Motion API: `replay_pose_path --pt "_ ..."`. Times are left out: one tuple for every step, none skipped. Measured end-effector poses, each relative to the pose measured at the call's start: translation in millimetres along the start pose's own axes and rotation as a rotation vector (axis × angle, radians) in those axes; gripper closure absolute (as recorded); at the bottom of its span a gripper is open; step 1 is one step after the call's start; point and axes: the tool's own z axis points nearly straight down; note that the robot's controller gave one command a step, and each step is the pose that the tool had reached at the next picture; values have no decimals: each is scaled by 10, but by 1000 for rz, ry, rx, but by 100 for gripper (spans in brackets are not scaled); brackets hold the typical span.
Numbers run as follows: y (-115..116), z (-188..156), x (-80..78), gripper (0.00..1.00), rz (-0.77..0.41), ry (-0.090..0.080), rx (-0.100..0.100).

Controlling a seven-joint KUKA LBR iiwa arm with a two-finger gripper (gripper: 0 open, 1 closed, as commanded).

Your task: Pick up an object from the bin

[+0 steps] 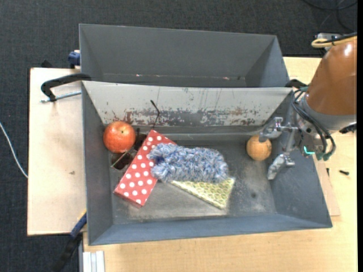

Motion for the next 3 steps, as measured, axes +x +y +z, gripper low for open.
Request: replay_pose_path --pt "5 -40 -18 0 -2 -8 1" --pt "380 325 -59 0 -108 -10 3" --pt "965 552 -333 0 -343 -14 3"
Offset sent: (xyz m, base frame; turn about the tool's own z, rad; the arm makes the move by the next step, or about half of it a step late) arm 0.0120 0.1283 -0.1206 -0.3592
